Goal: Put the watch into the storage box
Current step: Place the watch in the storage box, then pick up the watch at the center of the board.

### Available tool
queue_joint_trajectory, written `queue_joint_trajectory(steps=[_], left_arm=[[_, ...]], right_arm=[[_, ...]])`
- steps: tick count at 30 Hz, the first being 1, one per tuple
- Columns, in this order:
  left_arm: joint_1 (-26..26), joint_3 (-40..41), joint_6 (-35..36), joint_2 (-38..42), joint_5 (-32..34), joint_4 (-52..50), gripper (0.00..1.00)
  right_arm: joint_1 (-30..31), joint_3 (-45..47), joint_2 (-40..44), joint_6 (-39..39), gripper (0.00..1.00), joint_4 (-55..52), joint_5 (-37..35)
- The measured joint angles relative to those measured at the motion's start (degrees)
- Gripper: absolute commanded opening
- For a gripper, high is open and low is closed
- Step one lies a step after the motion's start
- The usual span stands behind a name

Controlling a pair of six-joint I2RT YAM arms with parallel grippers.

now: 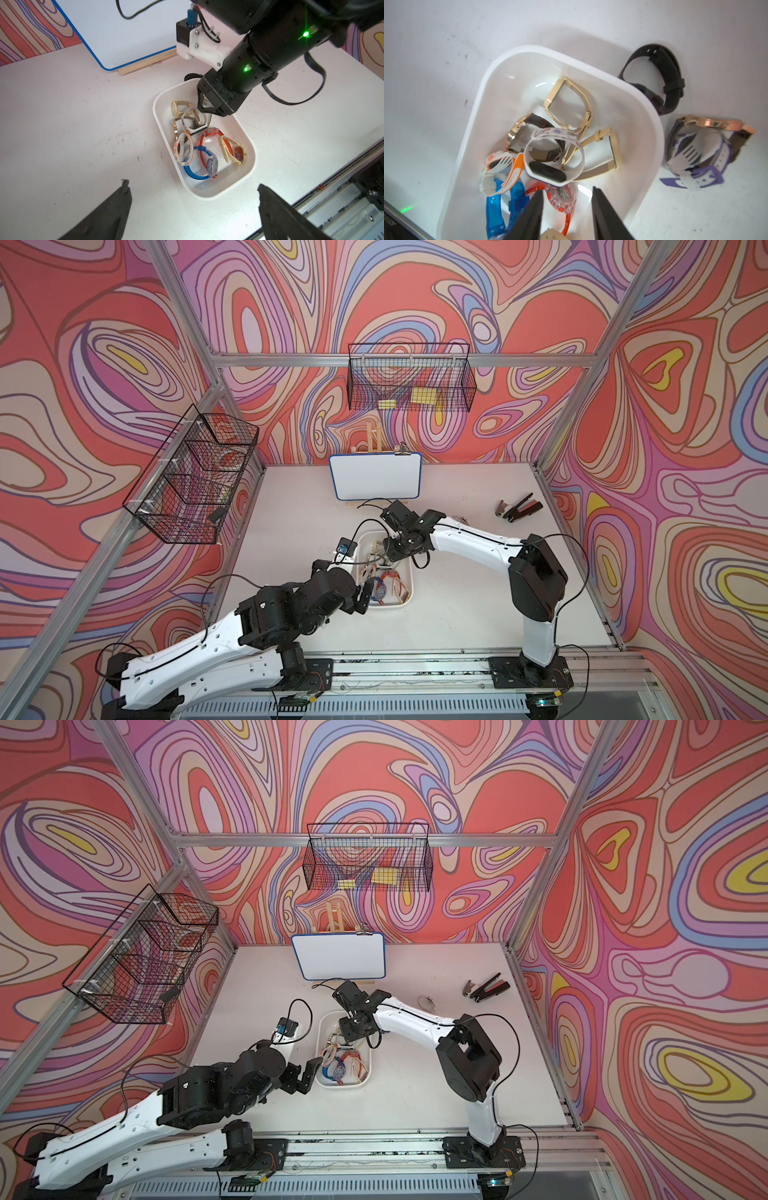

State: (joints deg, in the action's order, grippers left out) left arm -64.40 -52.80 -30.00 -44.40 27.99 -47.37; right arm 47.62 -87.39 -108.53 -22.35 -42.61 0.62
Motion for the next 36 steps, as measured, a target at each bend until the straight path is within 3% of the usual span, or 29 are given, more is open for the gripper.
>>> queue_joint_trajectory(steps=[2, 7, 11, 16, 22, 29, 36], left_arm=[[0.0, 0.0, 0.0, -0.8, -0.9, 0.3, 1.0], [0.1, -0.8, 1.0, -4.8, -4.7, 1.8, 1.0], [2.0, -6.3, 2.1, -13.4, -10.4, 2.5, 1.0], [7.6, -16.4, 2.8, -27.1, -19.9, 4.3, 0.99], [10.0, -31.2, 4.4, -45.2, -26.9, 3.6, 0.94], [11.1, -46.7, 5.8, -63.8, -27.5, -2.9, 0.86], [13.5, -56.8, 6.7, -73.8, -25.2, -9.3, 0.75]], right_arm=[[0.0, 1.6, 2.5, -0.7, 0.8, 0.7, 0.2], [-0.7, 8.4, 10.9, -2.0, 0.97, 1.9, 0.5], [-4.5, 15.3, 21.7, -3.5, 0.98, 2.4, 1.1], [-16.5, 23.2, 37.0, -6.1, 0.98, 1.4, 2.7], [-23.4, 26.2, 47.4, -7.8, 0.98, -3.5, 3.8], [-24.9, 27.7, 51.4, -9.1, 0.98, -9.1, 4.2], [-25.2, 27.3, 54.5, -9.3, 0.98, -12.6, 4.1]])
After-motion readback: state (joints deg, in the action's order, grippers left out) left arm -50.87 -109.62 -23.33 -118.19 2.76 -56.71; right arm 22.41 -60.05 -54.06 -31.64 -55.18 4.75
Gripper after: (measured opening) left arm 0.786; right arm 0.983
